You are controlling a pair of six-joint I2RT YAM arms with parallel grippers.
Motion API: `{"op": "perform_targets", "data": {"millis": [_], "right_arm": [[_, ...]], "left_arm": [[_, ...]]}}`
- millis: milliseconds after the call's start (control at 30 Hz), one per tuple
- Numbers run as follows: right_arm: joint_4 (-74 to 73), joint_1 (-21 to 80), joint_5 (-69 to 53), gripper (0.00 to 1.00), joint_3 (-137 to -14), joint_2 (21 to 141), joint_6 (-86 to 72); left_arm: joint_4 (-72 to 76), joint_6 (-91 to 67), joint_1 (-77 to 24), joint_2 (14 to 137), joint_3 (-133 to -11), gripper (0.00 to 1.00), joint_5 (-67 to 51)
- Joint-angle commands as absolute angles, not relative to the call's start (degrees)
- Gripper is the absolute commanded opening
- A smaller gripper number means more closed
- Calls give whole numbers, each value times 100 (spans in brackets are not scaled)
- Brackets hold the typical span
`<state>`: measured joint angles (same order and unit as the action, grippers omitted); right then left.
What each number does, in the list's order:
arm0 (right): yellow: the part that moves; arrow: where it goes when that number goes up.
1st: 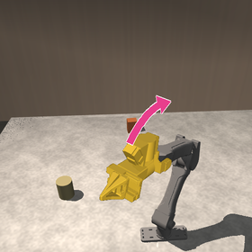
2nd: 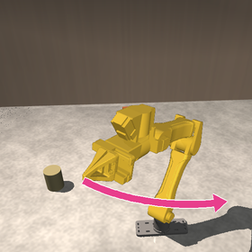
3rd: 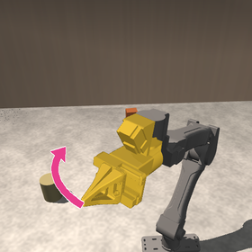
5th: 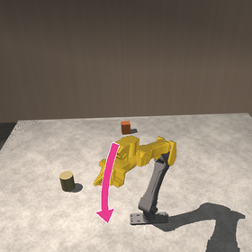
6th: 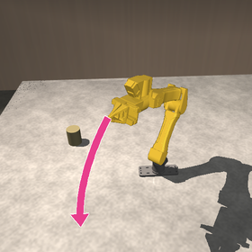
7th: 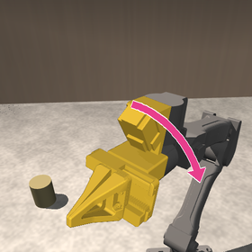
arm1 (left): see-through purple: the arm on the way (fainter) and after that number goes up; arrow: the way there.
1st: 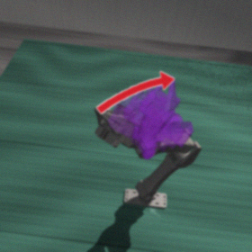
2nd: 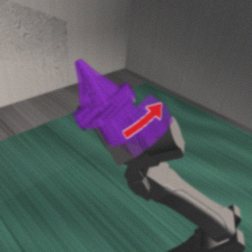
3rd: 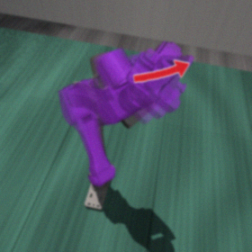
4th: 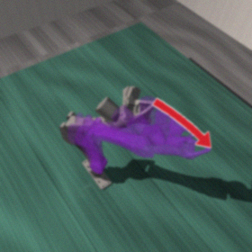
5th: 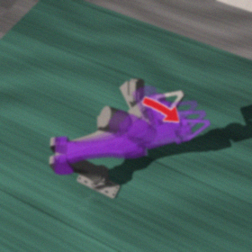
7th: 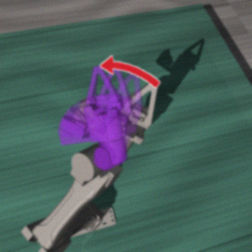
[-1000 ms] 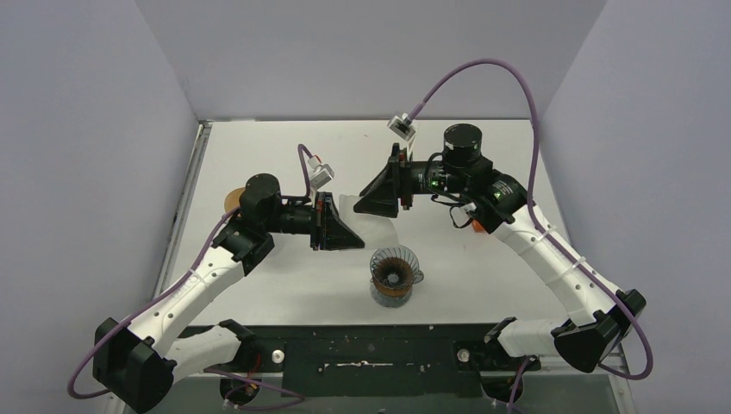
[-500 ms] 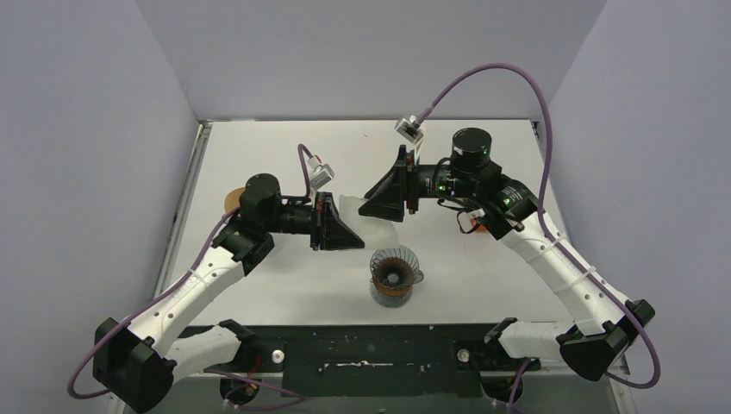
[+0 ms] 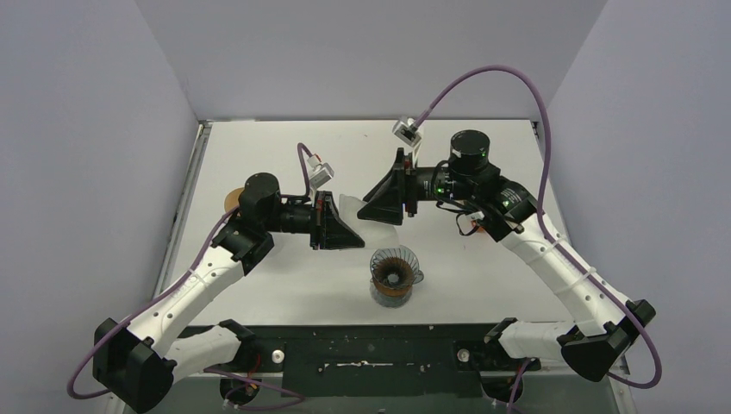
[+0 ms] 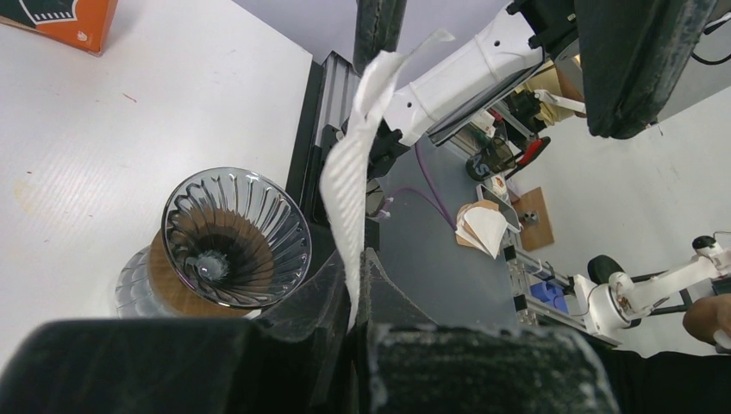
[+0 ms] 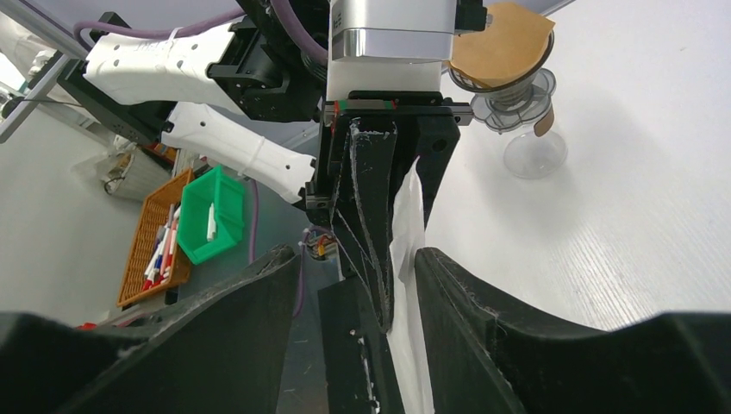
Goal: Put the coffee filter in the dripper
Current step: Pick up the coffee filter from the coffee filter holder.
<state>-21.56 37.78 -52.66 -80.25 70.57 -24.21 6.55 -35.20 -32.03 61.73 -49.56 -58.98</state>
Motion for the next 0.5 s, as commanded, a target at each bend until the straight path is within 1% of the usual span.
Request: {"op": "perform_targets", "data": {"millis": [0, 467], "right_arm": [[-1985, 3847, -5247, 52, -8059, 6866, -2343], [-2334, 4034, -5008, 51, -7957, 6937, -2039]], "left_arm": [[694, -3431, -3173, 6141, -5224, 0, -6060], [751, -3443, -3167, 6103, -5296, 0, -6124]]}}
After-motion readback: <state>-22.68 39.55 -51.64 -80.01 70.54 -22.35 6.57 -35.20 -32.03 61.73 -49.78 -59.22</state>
